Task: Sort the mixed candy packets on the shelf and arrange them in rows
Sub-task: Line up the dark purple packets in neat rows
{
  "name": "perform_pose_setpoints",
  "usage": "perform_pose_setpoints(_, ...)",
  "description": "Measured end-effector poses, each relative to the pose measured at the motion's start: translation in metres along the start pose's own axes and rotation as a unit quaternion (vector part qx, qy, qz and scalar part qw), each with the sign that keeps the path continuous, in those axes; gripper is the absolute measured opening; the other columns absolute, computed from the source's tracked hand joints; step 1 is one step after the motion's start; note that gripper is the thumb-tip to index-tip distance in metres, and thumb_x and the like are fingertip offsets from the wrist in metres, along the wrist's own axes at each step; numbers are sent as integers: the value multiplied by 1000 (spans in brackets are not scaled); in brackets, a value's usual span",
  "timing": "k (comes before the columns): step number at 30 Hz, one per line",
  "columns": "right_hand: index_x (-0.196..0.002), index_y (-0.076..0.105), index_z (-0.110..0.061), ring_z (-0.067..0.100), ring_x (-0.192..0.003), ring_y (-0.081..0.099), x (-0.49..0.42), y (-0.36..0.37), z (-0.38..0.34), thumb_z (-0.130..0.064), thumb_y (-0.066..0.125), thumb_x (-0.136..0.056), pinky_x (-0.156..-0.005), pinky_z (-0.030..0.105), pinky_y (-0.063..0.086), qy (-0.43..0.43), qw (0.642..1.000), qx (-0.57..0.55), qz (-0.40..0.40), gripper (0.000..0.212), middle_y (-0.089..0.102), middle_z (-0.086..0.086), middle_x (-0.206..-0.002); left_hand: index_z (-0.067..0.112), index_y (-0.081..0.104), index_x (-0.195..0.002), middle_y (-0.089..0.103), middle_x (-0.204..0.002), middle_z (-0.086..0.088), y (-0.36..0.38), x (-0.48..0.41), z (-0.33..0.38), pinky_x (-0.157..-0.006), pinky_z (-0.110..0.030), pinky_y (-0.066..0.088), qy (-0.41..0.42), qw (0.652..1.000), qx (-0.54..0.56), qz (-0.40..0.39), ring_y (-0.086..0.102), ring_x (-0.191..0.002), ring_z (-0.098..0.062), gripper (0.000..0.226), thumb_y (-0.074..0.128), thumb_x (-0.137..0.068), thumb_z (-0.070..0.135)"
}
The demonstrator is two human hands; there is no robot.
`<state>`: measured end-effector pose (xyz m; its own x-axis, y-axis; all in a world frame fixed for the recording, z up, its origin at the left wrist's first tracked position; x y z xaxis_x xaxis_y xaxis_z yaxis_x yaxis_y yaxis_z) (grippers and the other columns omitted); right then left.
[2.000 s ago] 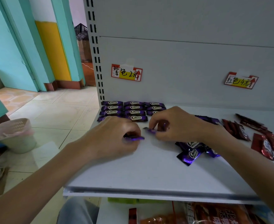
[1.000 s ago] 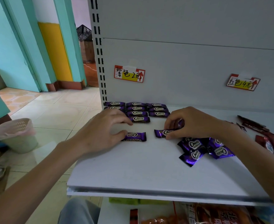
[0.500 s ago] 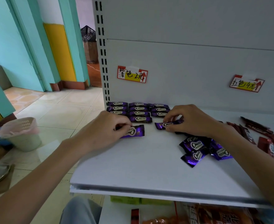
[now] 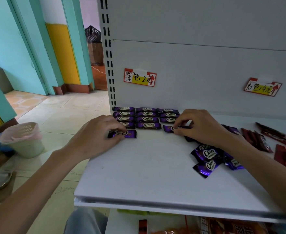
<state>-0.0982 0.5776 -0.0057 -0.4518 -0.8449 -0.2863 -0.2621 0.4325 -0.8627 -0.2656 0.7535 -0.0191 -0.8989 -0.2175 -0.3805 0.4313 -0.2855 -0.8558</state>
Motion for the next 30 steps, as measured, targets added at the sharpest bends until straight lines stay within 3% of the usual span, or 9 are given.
perform_pose_setpoints(5, -84, 72, -22, 4, -82, 59, -1, 0, 3, -25, 70, -80, -70, 18, 47, 6, 1000, 0, 10, 6, 64, -10, -86, 25, 72, -92, 60, -92, 9, -2, -1, -4, -74, -25, 38, 4, 999, -7, 31, 50, -87, -8, 45, 41, -73, 52)
perform_pose_setpoints(10, -83, 72, -20, 4, -81, 59, -2, 0, 0, -21, 69, -81, -70, 17, 48, 5, 1000, 2, 4, 4, 65, -9, -86, 30, 68, -87, 53, -80, 25, -2, -1, -4, -68, -27, 45, -1, 1000, -2, 8, 52, -74, 1, 41, 42, -70, 56)
perform_pose_setpoints(15, -82, 71, -21, 4, -81, 60, -3, 0, 1, -21, 69, -80, -70, 19, 49, 10, 1000, -3, -2, 3, 66, -8, -85, 40, 65, -84, 56, -67, 19, -5, 5, 3, -59, -22, 43, 23, 999, 3, -25, 54, -68, -2, 32, 47, -68, 62)
perform_pose_setpoints(19, -83, 72, -21, 2, -80, 59, -3, 0, 1, -22, 70, -80, -68, 12, 46, 10, 1000, 2, -4, 3, 65, -9, -85, 32, 69, -79, 56, -95, 22, -1, 8, 8, -79, -8, 36, 58, 998, 36, -7, 49, -90, 8, 31, 48, -74, 54)
perform_pose_setpoints(24, -83, 72, -22, 1, -79, 58, -3, 0, 2, -23, 71, -80, -67, 9, 44, 7, 1000, -2, -4, 3, 65, -10, -85, 36, 70, -101, 52, -111, 34, -5, 17, 1, -85, 2, 29, 42, 996, 68, -50, 44, -104, 21, 46, 39, -71, 52)
perform_pose_setpoints(27, -84, 72, -21, 3, -81, 59, -3, 0, 1, -24, 70, -81, -68, 10, 44, 5, 1000, 10, -3, 5, 65, -8, -86, 38, 67, -106, 50, -107, 36, -6, 19, -2, -83, 3, 28, 46, 996, 47, -61, 44, -100, 22, 44, 42, -72, 51)
perform_pose_setpoints(30, -84, 72, -21, 2, -81, 59, -3, 0, 0, -23, 71, -81, -68, 8, 43, 2, 1000, 6, -7, 4, 65, -9, -87, 35, 69, -104, 59, -96, 23, -3, 14, -3, -75, -5, 36, 38, 997, 33, -59, 51, -92, 8, 39, 56, -78, 62)
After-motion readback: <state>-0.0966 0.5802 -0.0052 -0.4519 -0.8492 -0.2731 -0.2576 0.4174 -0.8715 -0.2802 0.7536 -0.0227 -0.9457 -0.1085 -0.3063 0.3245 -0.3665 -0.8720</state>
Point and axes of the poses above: each hand's wrist, its own x-axis away from the middle knuckle, its own y-axis out of the palm, z = x × y, the point moved 7 cm from there along -x, towards the middle knuckle
